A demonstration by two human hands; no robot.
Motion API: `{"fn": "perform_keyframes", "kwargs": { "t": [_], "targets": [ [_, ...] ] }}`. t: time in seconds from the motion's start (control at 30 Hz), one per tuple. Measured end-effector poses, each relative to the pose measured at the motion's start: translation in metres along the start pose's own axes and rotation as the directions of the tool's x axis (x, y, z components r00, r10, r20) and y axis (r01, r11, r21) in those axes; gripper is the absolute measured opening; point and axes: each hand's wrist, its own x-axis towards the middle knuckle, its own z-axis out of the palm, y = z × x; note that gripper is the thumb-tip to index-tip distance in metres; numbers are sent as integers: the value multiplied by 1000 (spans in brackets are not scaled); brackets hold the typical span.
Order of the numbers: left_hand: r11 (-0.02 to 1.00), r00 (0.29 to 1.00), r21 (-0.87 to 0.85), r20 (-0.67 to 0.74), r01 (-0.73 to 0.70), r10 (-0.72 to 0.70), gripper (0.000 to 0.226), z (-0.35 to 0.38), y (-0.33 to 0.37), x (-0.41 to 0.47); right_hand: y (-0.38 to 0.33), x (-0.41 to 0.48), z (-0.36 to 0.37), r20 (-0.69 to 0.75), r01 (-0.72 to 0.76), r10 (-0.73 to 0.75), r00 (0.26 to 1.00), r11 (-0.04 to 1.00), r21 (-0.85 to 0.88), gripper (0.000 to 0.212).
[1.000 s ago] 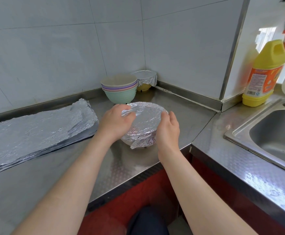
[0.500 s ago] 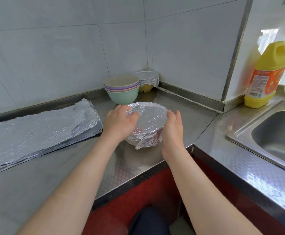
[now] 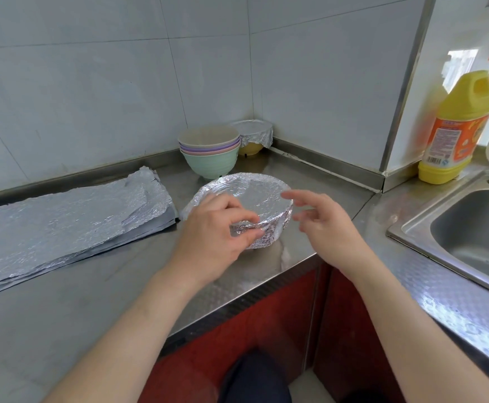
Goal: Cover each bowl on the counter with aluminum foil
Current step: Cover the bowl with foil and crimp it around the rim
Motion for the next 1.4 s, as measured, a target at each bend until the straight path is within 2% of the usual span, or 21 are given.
{"fn": "perform_keyframes", "kwargs": {
  "t": [0.07, 0.17, 0.3, 0.43, 0.57, 0.73, 0.83, 0.97, 1.07, 1.17, 1.27, 1.4],
  "targets": [
    [999, 1000, -40, 7, 12, -12, 17, 0, -1, -1, 2, -3, -4, 72, 121, -108, 991, 972, -201, 54],
    [999, 999, -22, 25, 26, -26, 12, -6, -5, -1, 0, -2, -12, 168, 343, -299, 939, 819, -460, 40],
    [1000, 999, 23, 43, 13, -14, 15, -11, -8, -3, -12, 6, -15, 289, 456, -354, 889, 738, -498, 25],
    [992, 994, 105, 89, -70, 61, 41, -1, 1, -2, -11, 9, -6, 277, 565, -497, 822, 651, -507, 20],
    [987, 995, 122, 37, -100, 97, 22, 9, 3, 2, -7, 8, 2, 220, 596, -570, 791, 640, -485, 11],
    [988, 992, 100, 66, -116, 110, 13, 9, -4, 4, -10, 13, 10, 277, 638, -587, 761, 598, -485, 13],
    [998, 995, 23, 85, -59, 57, 9, 3, -8, 5, -15, 14, 14, 310, 644, -571, 760, 595, -482, 18],
    [990, 995, -132, 98, 49, -36, 19, -9, -10, 9, -25, 13, 12, 338, 636, -539, 771, 638, -434, 21],
    [982, 990, -151, 96, 114, -100, 21, -20, -17, 9, -31, 12, -1, 349, 580, -470, 810, 729, -363, 29],
    [974, 979, -140, 117, 180, -164, 24, -31, -23, 5, -31, 15, -11, 365, 572, -453, 814, 737, -361, 24],
    [985, 983, -88, 122, 149, -138, 23, -32, -19, 3, -28, 17, -9, 360, 586, -468, 807, 711, -388, 22],
    [999, 998, -40, 62, 4, -2, 24, -13, -7, 0, -25, 19, 0, 358, 638, -528, 770, 643, -425, 18]
  ]
}}
